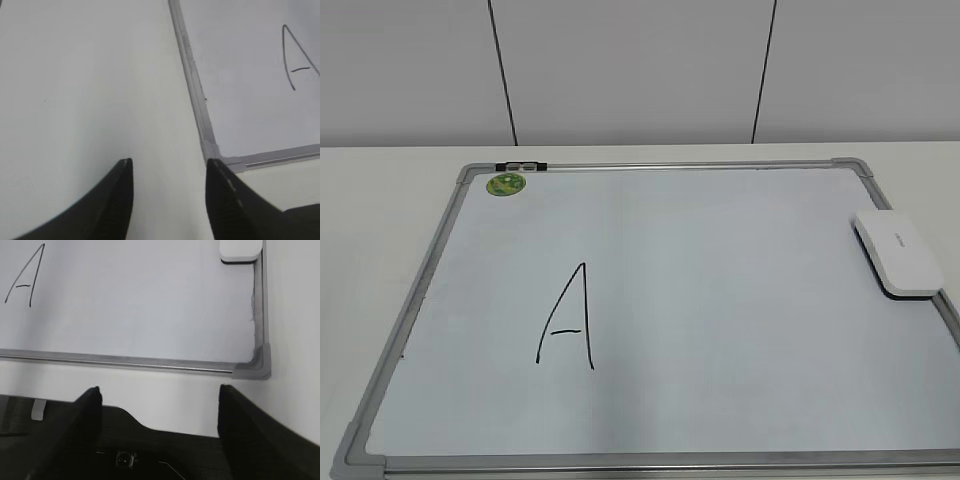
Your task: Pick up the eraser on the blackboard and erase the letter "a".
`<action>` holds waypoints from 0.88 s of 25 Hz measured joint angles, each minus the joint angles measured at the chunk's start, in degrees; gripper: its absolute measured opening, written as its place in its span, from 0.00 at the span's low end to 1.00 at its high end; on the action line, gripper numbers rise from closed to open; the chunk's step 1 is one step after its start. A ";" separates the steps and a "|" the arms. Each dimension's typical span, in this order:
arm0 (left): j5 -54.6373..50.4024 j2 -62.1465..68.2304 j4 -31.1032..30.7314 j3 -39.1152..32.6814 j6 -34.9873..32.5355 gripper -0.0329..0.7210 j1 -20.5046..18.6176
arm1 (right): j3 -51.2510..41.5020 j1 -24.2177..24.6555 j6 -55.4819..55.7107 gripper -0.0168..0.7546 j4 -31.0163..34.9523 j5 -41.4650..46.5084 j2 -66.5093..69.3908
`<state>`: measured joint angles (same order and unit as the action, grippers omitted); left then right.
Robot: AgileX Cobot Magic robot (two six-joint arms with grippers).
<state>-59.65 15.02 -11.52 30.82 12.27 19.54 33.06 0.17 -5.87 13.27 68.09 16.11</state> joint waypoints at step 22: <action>-3.13 -6.04 1.91 -1.33 -2.03 0.50 0.00 | -5.07 0.00 5.87 0.71 -12.65 -2.31 -10.75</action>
<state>-62.78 8.98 -9.61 29.50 10.24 19.54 27.99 0.17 0.00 0.63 65.79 5.36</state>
